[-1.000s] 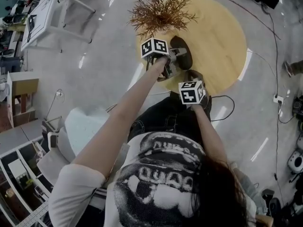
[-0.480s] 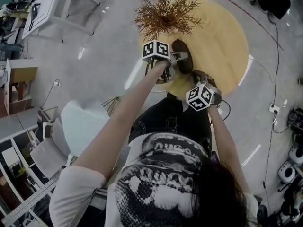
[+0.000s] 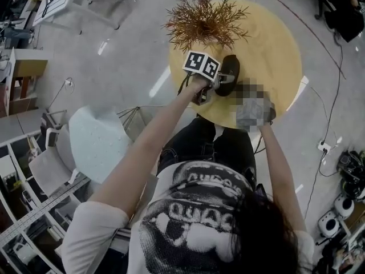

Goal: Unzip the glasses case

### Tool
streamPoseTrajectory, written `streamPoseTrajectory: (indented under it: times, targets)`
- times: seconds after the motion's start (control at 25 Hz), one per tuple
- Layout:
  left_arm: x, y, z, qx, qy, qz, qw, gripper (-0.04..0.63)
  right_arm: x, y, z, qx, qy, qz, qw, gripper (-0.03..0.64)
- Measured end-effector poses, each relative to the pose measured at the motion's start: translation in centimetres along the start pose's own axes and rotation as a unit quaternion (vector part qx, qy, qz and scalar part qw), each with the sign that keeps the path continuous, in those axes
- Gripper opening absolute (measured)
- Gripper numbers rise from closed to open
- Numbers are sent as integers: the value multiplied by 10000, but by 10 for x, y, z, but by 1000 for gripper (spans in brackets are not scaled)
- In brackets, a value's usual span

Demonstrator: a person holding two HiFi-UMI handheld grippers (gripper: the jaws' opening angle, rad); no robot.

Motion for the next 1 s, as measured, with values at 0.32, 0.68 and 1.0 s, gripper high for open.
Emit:
streamPoseTrajectory:
  times: [0.32,0.68,1.0]
  targets:
    - [5,-24,20,-94,761,1285,9887,278,30,-26,-4,-92,53,-109,9999,3]
    - [12,-45,34,-193,1453,2491,9573,278,60,-53,-11,-240,141,-621,9977,5]
    - [19,-62,50,-268,2275,3739,8987,279,70,-73,-15,-522,-255,-1787,9822,5]
Point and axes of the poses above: the fingertips, and each gripper's own axes: z forward along the fingers, y to its left, x out of its underside, the point moved 3 cm from there along -z, backward along the fingers, and after that the axes turned 2 degrees about x, right-handed, at the moved point
